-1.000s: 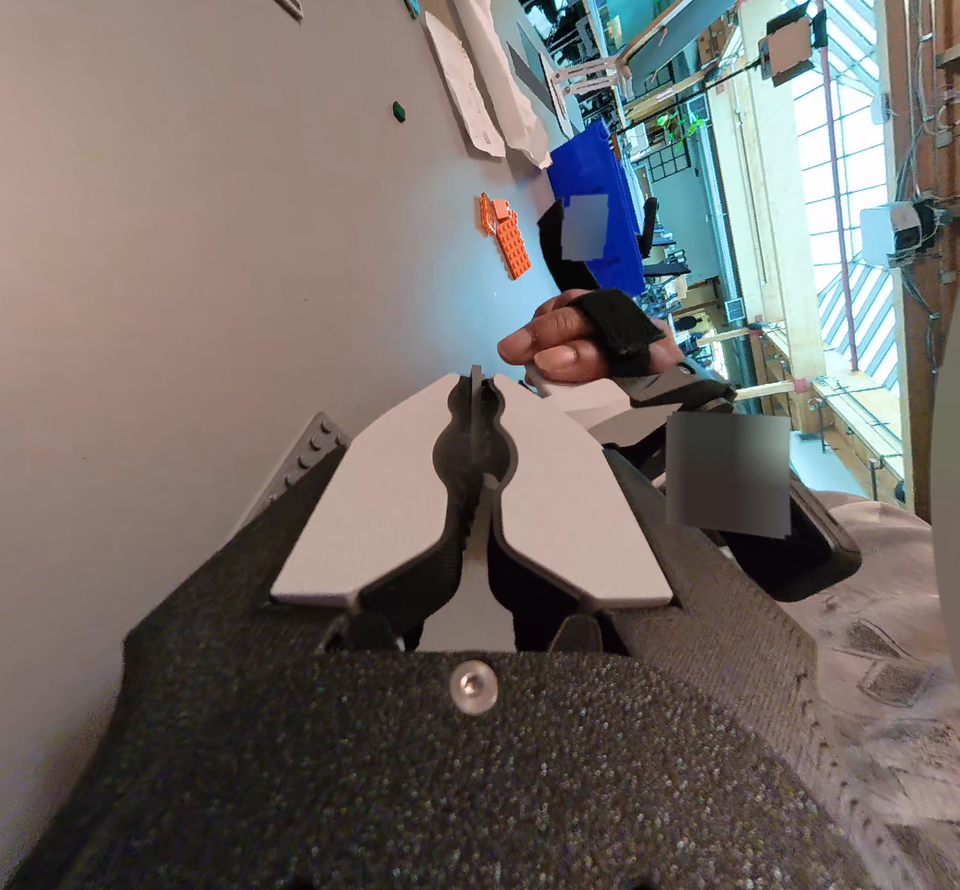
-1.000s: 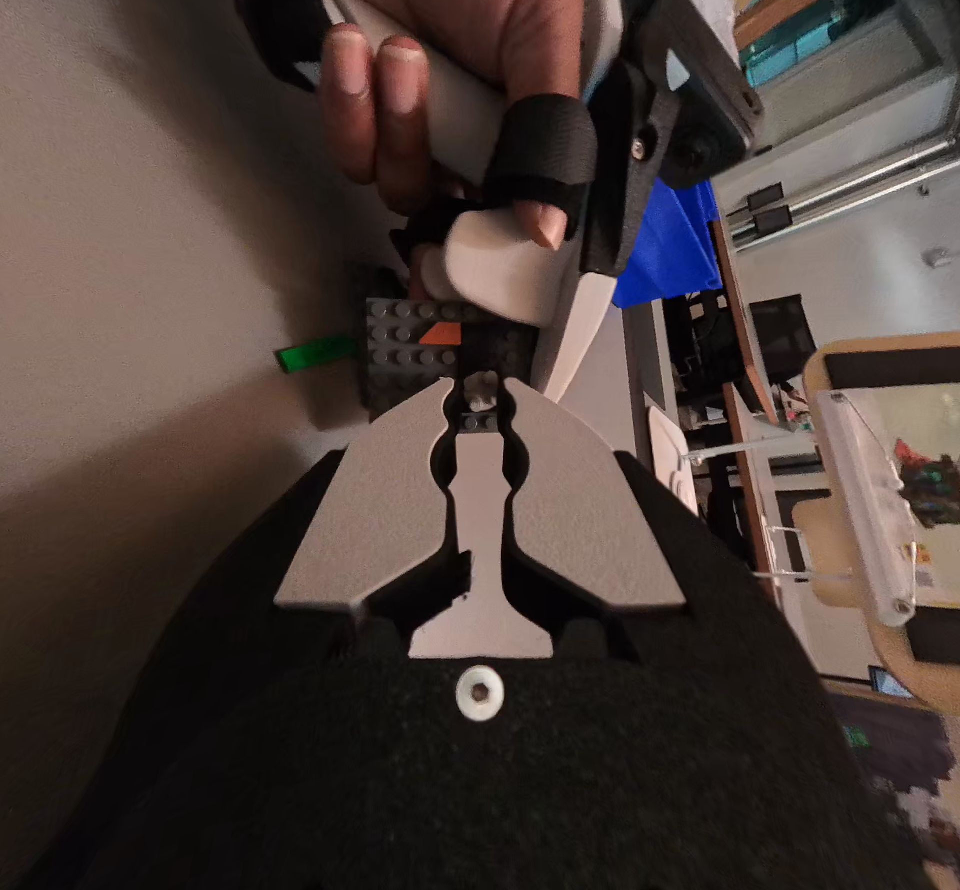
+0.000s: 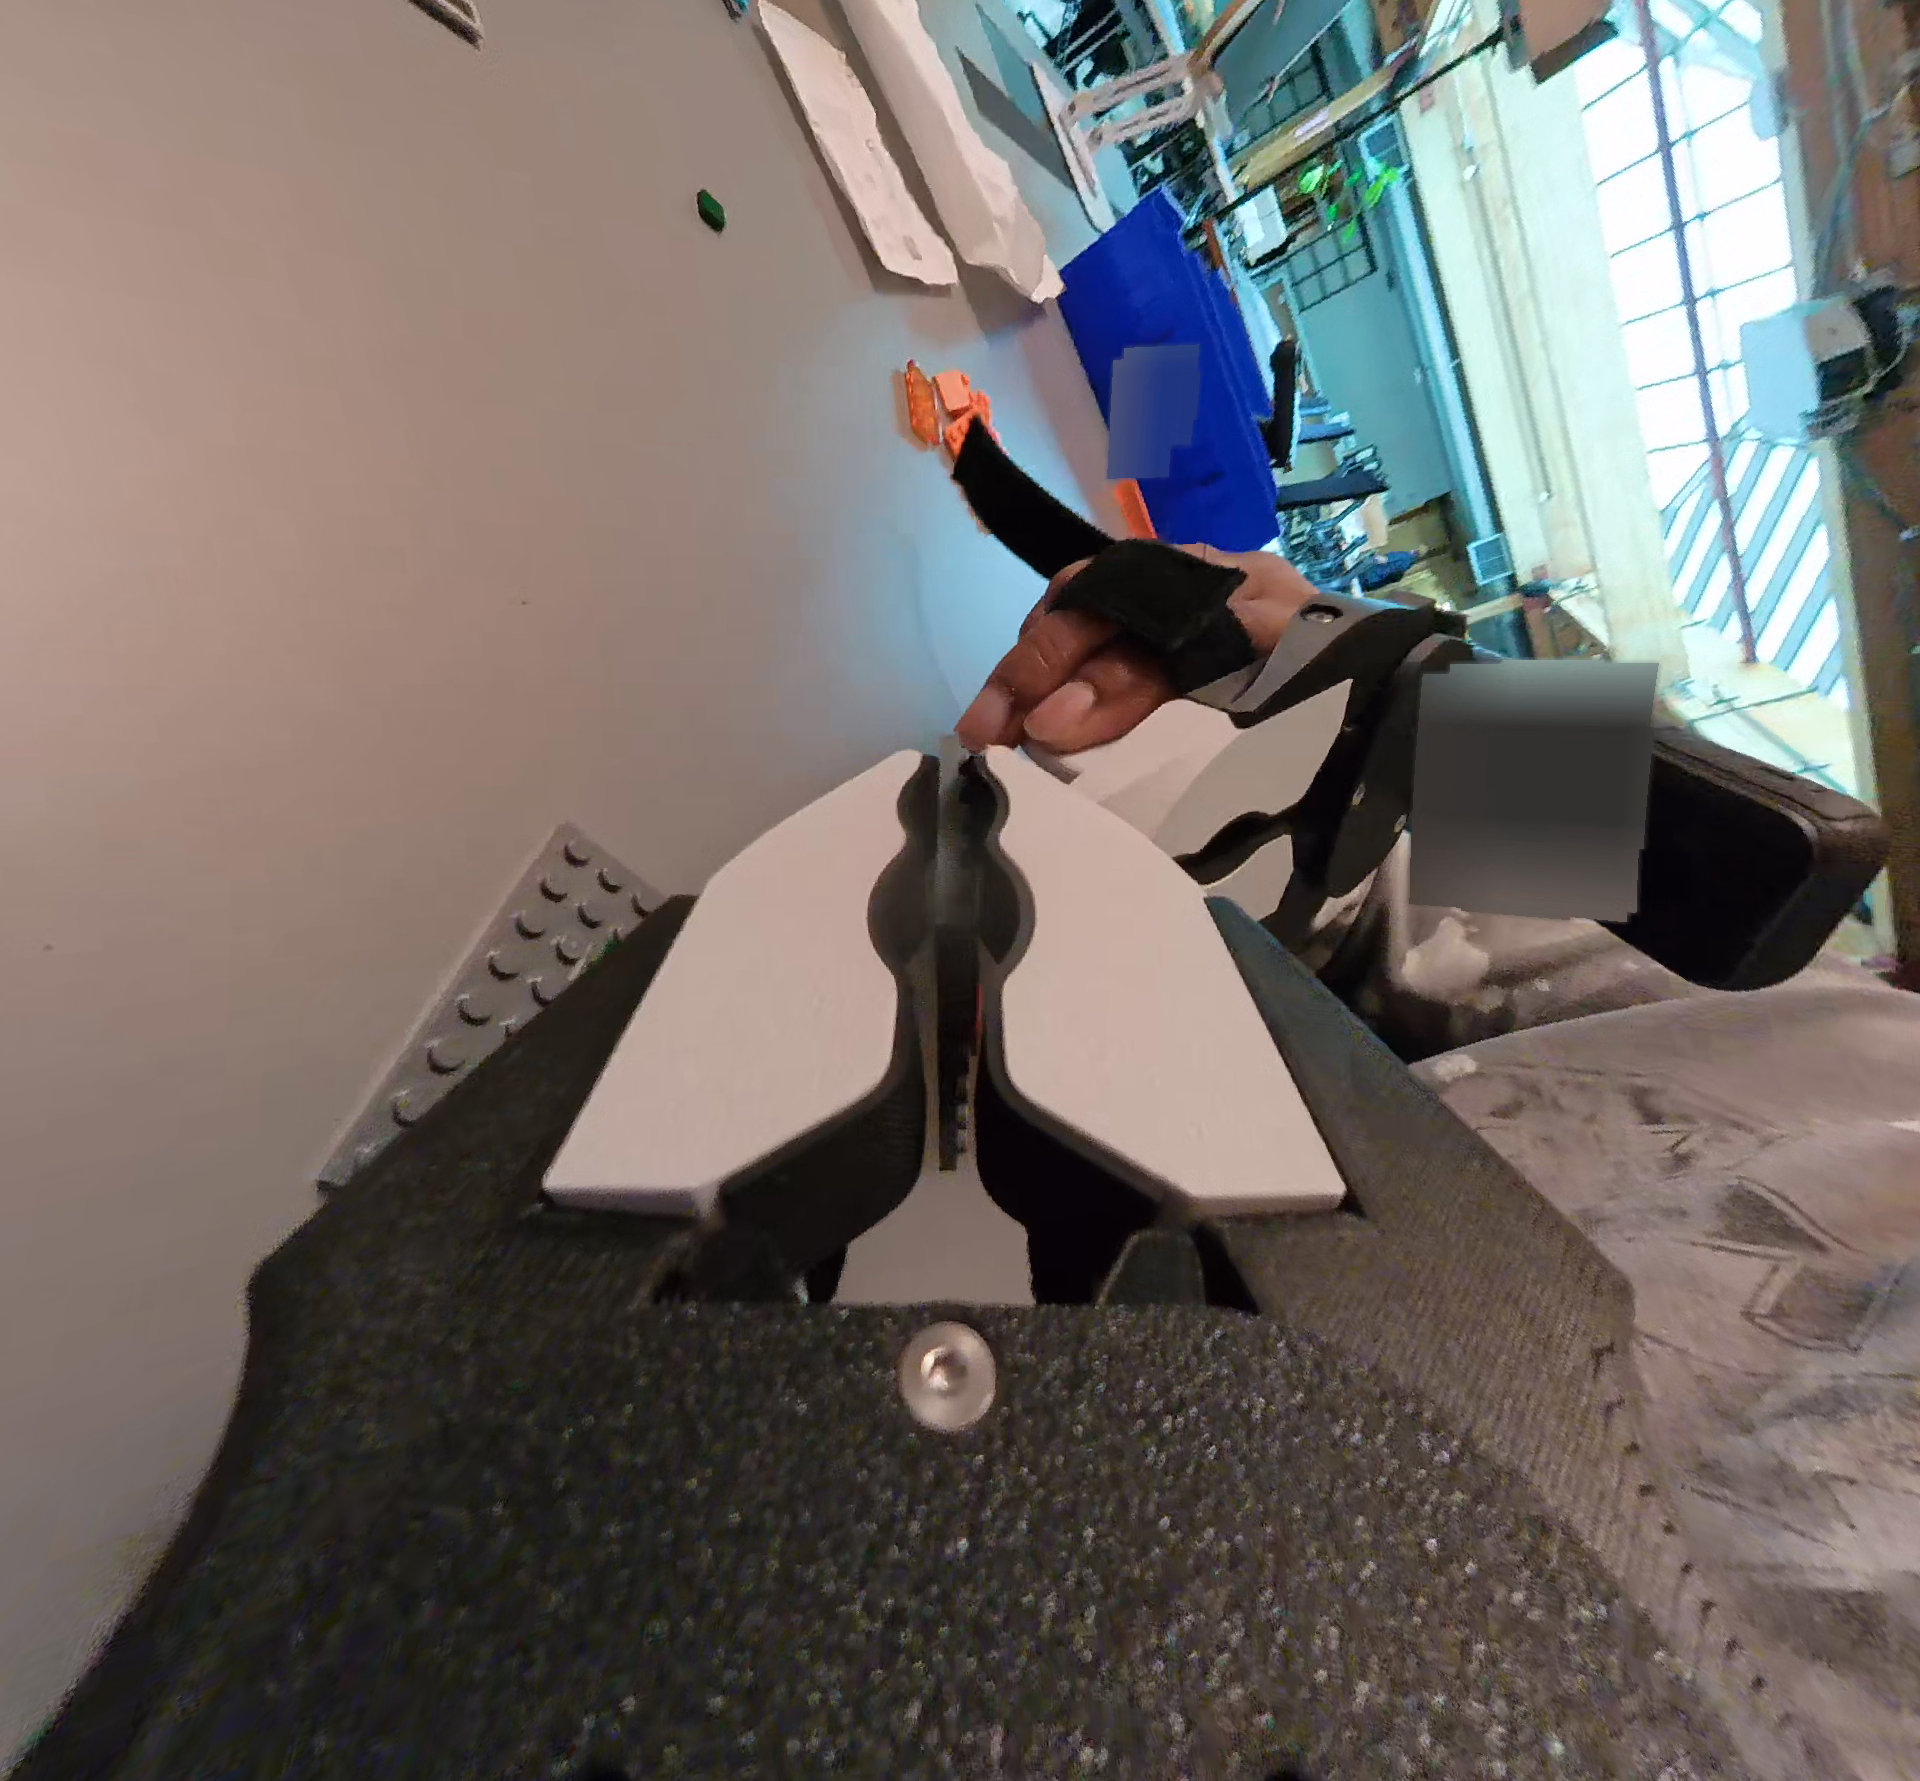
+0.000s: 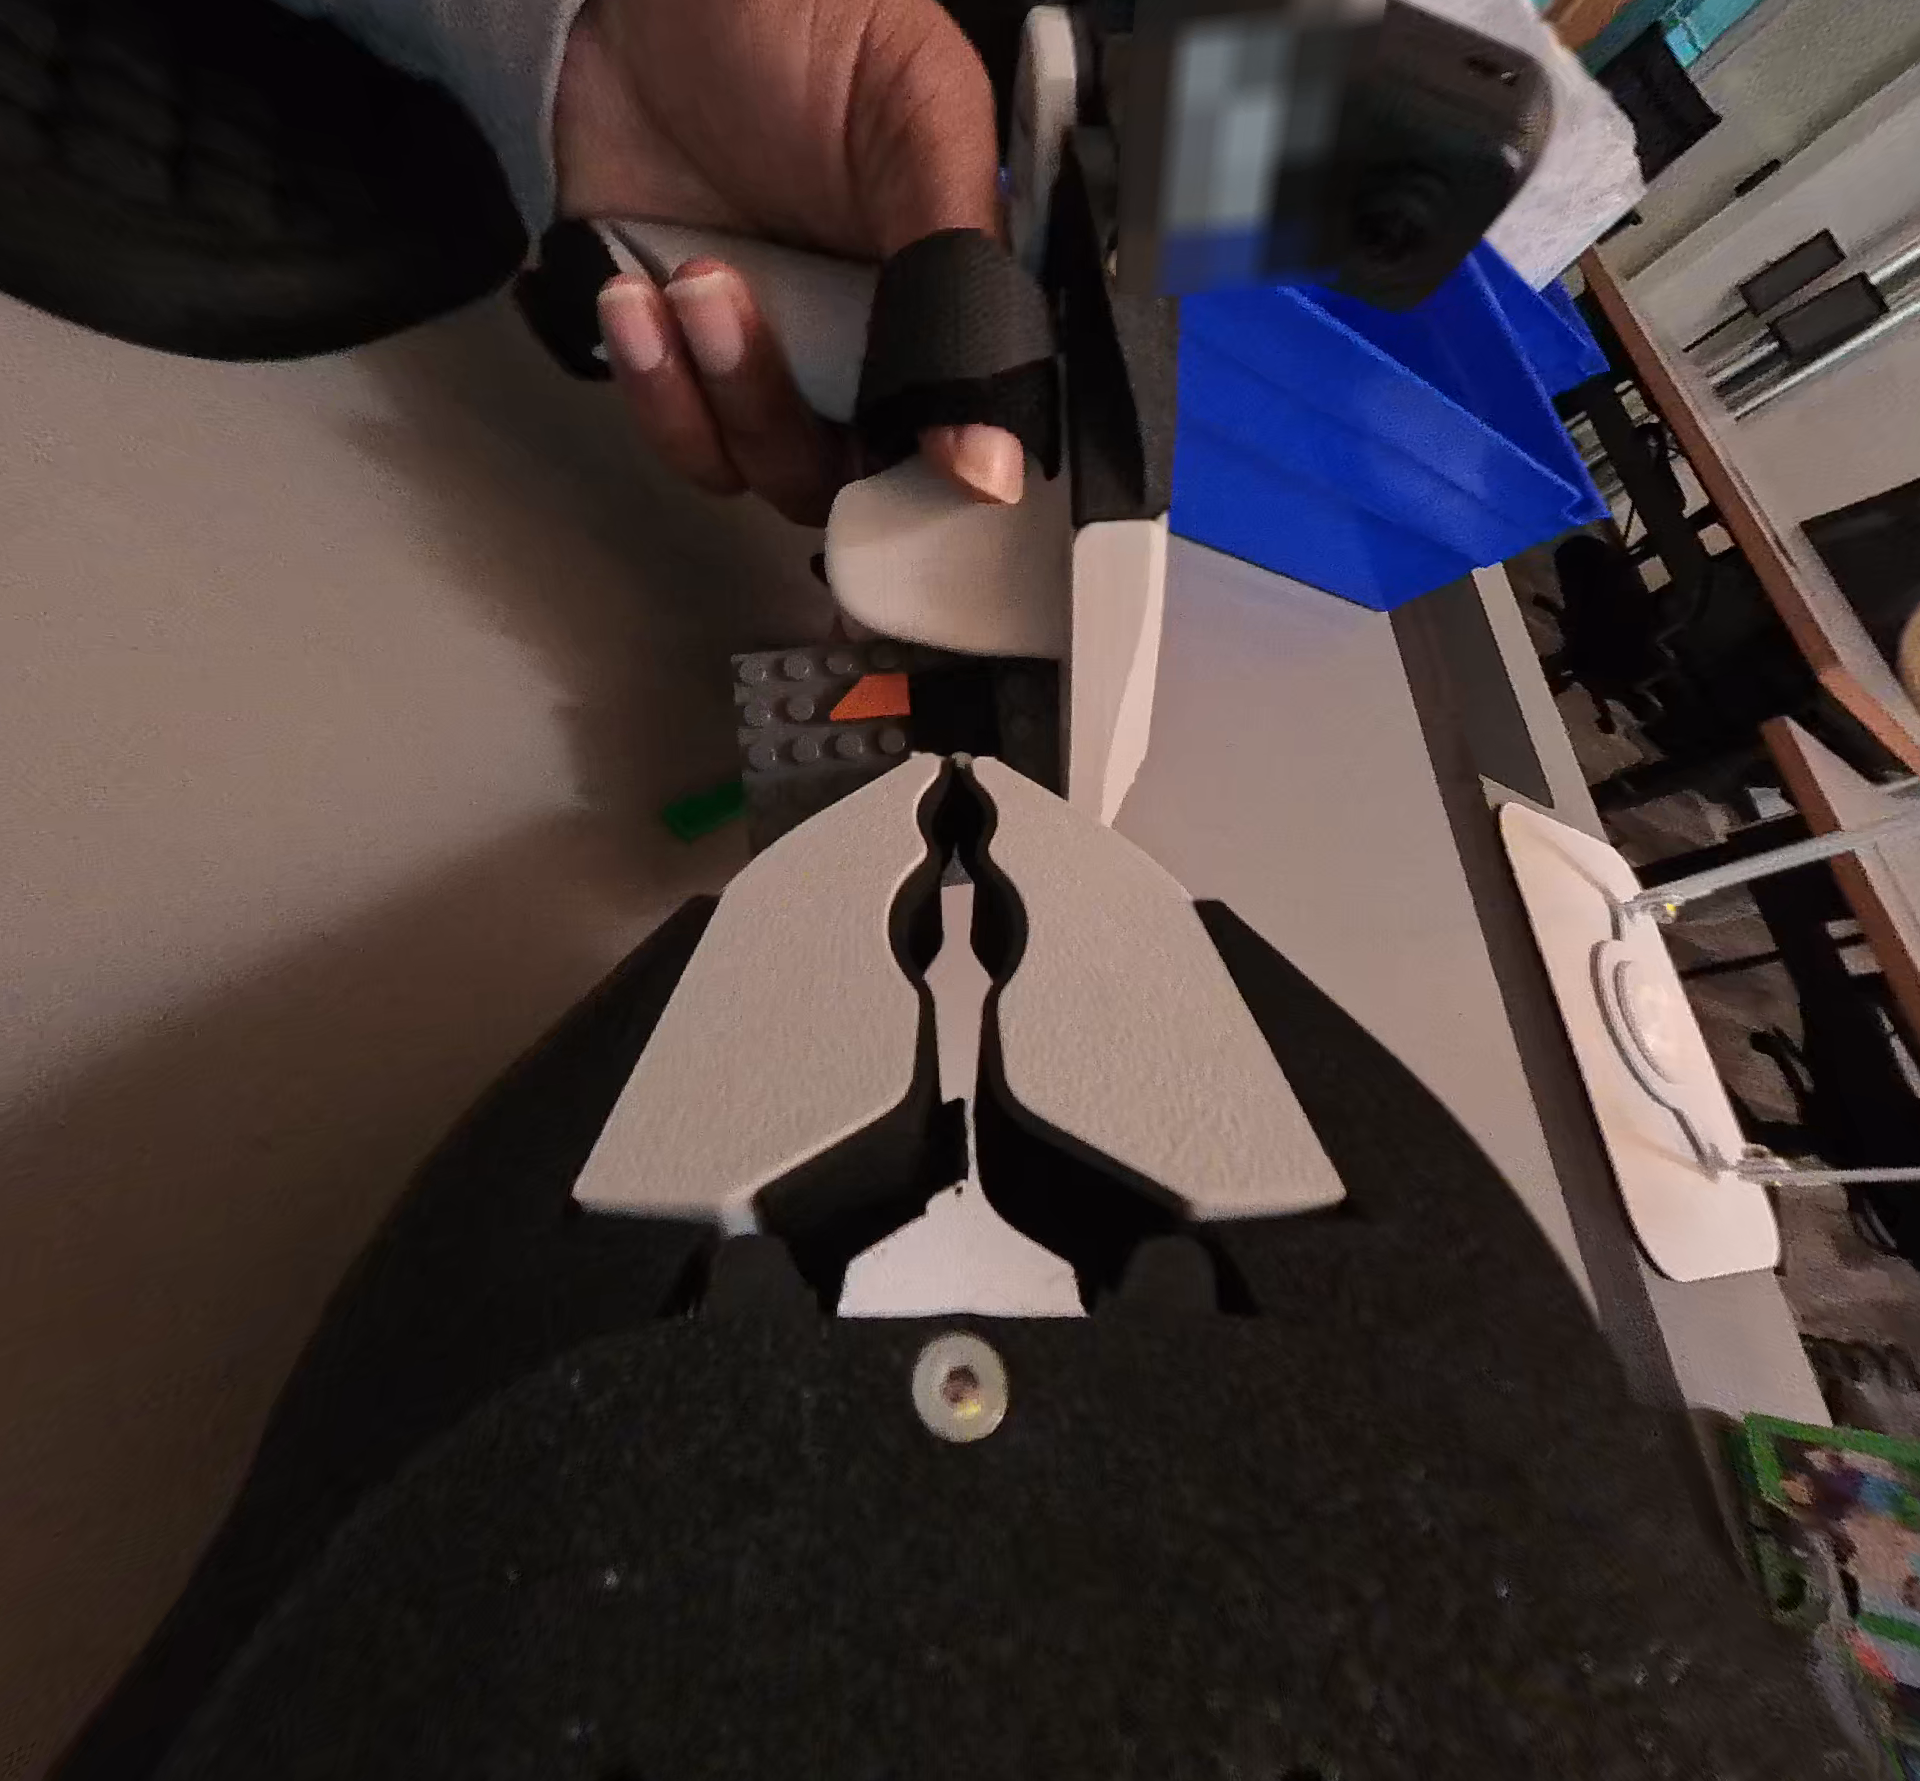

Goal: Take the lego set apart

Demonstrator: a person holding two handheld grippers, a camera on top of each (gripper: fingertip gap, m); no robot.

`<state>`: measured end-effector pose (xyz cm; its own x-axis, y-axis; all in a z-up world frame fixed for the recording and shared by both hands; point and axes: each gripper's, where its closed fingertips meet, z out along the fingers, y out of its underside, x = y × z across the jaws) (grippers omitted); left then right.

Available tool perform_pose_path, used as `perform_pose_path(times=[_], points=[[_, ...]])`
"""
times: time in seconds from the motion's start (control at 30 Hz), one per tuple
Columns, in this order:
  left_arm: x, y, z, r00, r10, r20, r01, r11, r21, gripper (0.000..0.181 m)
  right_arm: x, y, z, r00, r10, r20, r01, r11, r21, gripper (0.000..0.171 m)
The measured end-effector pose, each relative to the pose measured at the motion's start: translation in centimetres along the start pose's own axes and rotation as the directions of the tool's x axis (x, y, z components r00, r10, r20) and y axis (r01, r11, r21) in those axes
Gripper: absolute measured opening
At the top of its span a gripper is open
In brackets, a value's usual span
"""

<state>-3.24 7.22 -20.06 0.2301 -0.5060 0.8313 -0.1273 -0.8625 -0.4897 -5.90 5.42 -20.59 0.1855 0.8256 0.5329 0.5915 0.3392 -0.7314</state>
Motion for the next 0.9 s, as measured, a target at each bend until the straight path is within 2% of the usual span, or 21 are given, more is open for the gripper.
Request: perform_pose_path(times=[0.1,0.23,0.37,0.43,0.47,0.57,0.67,0.77,0.83,0.9], points=[[0.0,0.3,0.1,1.000,0.024,0.017,-0.023,1.000,-0.013,0.006,0.9,0.3,-0.2,0.999,0.016,-0.041,-0.017,1.000,-0.007,0.000],[-0.2,-0.1,-0.7,1.000,0.001,0.015,-0.002,0.999,0.040,0.005,2.1,0.4,-1.4,0.997,0.052,-0.058,-0.052,0.999,0.006,0.000],[-0.1,-0.2,-0.8,0.995,-0.088,-0.036,0.090,0.994,0.066,0.005,1.4,-0.1,-1.0,0.999,0.012,-0.042,-0.012,1.000,0.001,0.000],[-0.2,-0.1,-0.8,0.988,-0.141,-0.070,0.146,0.987,0.071,0.005,0.8,0.1,-0.6,1.000,-0.007,-0.026,0.007,1.000,-0.024,0.017],[-0.2,0.0,-0.7,0.984,-0.156,-0.081,0.161,0.985,0.066,0.005,0.6,0.0,-0.5,1.000,0.001,-0.015,-0.001,1.000,-0.017,0.017],[0.0,0.2,-0.5,0.976,-0.190,-0.109,0.197,0.979,0.059,0.006,0.6,-0.4,-0.7,0.993,0.116,0.035,-0.118,0.992,0.034,0.021],[0.5,-0.2,-0.6,0.969,-0.201,-0.143,0.212,0.975,0.070,0.006,1.6,-0.9,-1.6,0.931,0.345,0.123,-0.359,0.925,0.126,0.027],[1.5,-1.0,-0.9,0.955,-0.209,-0.211,0.235,0.966,0.105,0.006,2.0,-0.4,-2.4,0.861,0.465,0.206,-0.495,0.860,0.128,0.045],[2.1,-2.1,-1.3,0.935,-0.228,-0.272,0.274,0.951,0.145,0.005,1.9,-0.4,-2.7,0.899,0.406,0.164,-0.429,0.892,0.143,0.056],[2.3,-3.2,-1.7,0.915,-0.250,-0.317,0.317,0.931,0.181,0.005,2.4,-0.6,-2.6,0.950,0.310,0.040,-0.312,0.936,0.162,0.060]])
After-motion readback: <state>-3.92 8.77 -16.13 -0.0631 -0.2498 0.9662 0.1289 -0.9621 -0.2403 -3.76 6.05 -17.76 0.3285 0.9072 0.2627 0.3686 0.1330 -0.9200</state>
